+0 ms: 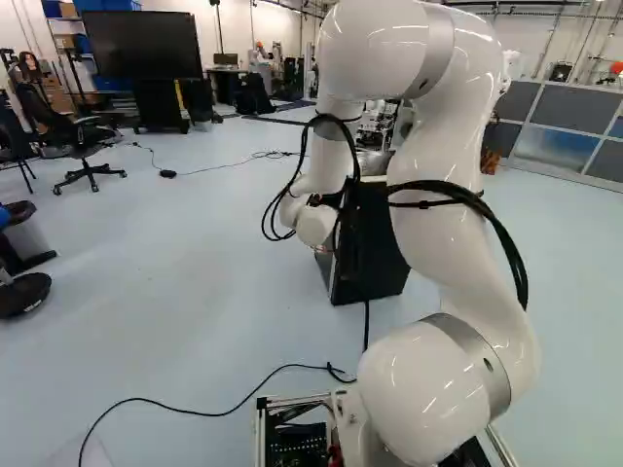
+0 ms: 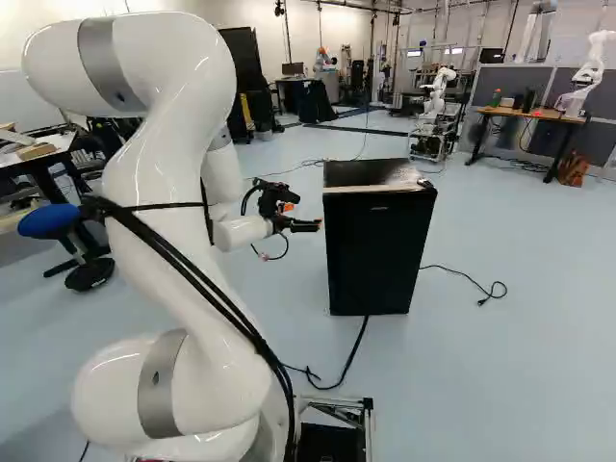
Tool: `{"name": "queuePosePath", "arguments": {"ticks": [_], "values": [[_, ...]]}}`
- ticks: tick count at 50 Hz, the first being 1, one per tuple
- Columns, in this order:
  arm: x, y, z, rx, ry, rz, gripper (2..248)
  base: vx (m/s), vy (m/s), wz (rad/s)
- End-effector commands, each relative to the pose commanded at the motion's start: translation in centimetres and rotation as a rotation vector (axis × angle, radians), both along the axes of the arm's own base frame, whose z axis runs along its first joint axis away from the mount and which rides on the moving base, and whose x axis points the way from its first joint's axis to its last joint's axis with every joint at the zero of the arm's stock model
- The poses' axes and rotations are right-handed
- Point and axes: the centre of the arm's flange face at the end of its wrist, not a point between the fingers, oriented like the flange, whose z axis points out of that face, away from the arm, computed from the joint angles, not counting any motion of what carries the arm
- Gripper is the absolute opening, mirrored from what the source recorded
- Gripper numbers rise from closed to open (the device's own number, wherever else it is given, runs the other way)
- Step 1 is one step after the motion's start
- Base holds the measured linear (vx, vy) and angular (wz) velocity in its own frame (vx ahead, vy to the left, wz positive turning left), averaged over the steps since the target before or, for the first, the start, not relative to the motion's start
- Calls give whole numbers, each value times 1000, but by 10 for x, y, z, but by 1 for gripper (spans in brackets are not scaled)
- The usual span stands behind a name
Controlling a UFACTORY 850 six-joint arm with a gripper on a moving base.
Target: Grab a drink from the fridge
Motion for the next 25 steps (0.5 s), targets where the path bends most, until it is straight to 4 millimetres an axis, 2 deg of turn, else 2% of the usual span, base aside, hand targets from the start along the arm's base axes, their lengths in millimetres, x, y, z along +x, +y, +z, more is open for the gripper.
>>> {"name": "queuePosePath", "arguments": {"ticks": [25], "values": [[43, -5, -6, 12, -38, -45, 247, 0, 0, 0]]}}
